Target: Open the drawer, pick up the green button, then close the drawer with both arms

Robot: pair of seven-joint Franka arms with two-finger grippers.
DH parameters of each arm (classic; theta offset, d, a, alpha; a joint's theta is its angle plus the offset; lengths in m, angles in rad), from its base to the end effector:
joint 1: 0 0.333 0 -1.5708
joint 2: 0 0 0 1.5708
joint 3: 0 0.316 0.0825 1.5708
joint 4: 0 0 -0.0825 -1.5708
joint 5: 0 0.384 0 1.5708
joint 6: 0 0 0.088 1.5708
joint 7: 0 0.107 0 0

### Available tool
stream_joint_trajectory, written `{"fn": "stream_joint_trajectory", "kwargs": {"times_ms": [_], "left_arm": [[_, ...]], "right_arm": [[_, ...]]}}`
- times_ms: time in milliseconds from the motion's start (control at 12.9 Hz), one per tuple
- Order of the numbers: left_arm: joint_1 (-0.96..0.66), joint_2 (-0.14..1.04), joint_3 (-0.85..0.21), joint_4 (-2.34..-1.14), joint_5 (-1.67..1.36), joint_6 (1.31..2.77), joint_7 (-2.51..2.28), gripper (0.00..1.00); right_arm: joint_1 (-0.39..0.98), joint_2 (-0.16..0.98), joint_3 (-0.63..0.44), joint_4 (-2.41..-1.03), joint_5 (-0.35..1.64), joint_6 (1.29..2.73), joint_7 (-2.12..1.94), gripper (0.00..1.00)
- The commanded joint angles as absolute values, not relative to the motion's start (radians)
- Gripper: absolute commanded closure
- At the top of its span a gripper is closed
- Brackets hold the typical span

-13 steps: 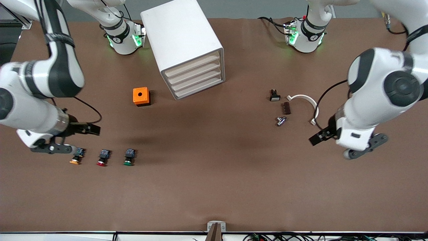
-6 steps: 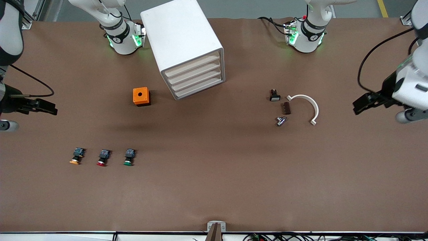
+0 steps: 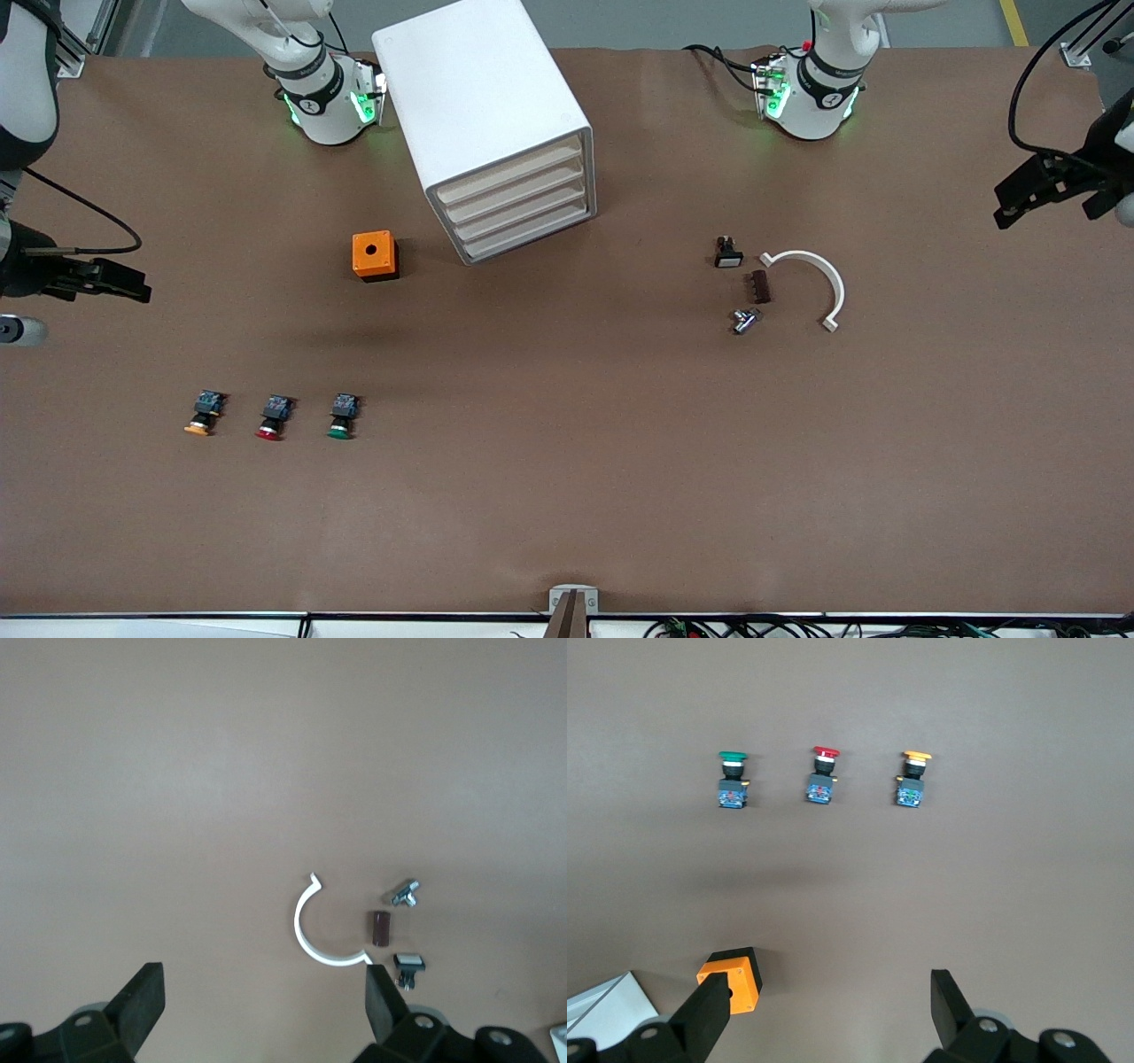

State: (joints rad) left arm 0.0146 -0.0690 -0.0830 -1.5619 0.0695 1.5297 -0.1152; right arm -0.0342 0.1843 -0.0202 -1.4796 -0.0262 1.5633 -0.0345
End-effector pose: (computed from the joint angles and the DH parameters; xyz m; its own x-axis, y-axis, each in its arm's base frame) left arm 0.5280 -0.0303 0.6626 0.9978 0.0494 0.0450 0.0525 -0.9962 -0.0702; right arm 0.6048 -0.0347 0.5597 0.9947 -0.0199 -0.1014 -0.0173 -0.9995 0.0263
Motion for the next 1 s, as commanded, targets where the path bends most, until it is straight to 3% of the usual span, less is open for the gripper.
{"fn": "stream_joint_trajectory", "kwargs": {"times_ms": [0, 464, 928], "left_arm": [[-0.003, -0.097, -0.078, -1.594, 0.055, 1.502, -0.1, 0.0], [0.0, -0.133, -0.113, -1.637, 0.026, 1.491, -0.094, 0.0], [0.012, -0.072, -0.097, -1.598, 0.023, 1.525, -0.052, 0.0]], "right_arm": [[-0.032, 0.187, -0.015, -1.444, -0.025, 1.557, -0.029, 0.0], [-0.025, 0.184, -0.015, -1.394, -0.021, 1.552, -0.041, 0.0], [-0.023, 0.085, -0.02, -1.451, 0.005, 1.494, -0.032, 0.0]]}}
